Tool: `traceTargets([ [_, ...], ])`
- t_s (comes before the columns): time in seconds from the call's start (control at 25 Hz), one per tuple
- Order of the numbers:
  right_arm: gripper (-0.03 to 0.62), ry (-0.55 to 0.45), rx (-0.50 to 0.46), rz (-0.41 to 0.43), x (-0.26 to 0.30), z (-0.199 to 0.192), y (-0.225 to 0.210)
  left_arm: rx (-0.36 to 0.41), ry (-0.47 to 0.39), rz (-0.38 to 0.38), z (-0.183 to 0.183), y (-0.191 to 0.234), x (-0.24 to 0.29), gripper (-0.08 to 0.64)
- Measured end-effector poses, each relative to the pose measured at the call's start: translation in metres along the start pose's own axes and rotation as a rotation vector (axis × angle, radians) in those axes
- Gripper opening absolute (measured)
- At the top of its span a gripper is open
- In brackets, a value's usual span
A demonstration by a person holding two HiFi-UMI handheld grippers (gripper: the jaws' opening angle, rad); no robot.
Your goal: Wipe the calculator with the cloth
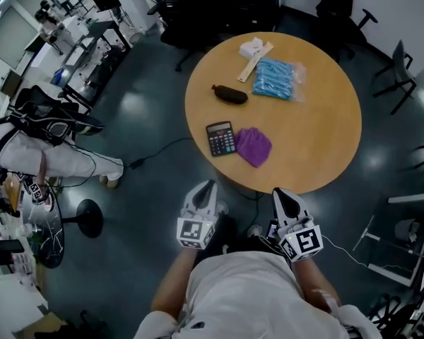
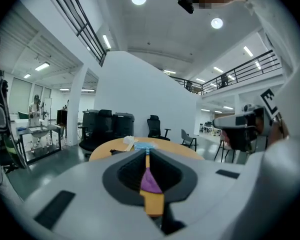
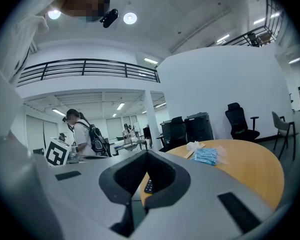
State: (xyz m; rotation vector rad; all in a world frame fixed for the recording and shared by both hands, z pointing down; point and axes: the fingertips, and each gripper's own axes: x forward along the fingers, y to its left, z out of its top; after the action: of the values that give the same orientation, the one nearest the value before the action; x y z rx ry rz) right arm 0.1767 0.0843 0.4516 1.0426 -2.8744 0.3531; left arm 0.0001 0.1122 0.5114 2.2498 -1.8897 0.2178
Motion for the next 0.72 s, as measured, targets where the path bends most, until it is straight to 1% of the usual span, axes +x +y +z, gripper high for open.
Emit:
traceTargets([
  [0.16, 0.014, -0.008, -0.001, -0.027, 0.036, -0.002, -0.015, -0.001, 0.026, -0.015, -0.01, 0.043, 0.037, 0.009],
  [0.36, 0.014, -0.008, -0.008, -0.064, 0.087, -0.004, -0.025, -0.035, 0.082, -0.063, -0.026, 0.097, 0.082, 0.009],
  [0.52, 0.014, 0.004, -0.019, -0.09, 0.127, 0.002, -0.035, -0.032, 0.111, -0.122, -0.033, 0.121, 0.115, 0.009],
  [0.6, 0.014, 0.007, -0.017, -0.096, 0.143, 0.004, -0.038, -0.011, 0.146, -0.149, -0.043, 0.133, 0.134, 0.009],
  [0.72, 0.014, 0.016, -0.014, -0.09, 0.156, 0.006, -0.038, -0.01, 0.199, -0.18, -0.061, 0.145, 0.155, 0.011],
])
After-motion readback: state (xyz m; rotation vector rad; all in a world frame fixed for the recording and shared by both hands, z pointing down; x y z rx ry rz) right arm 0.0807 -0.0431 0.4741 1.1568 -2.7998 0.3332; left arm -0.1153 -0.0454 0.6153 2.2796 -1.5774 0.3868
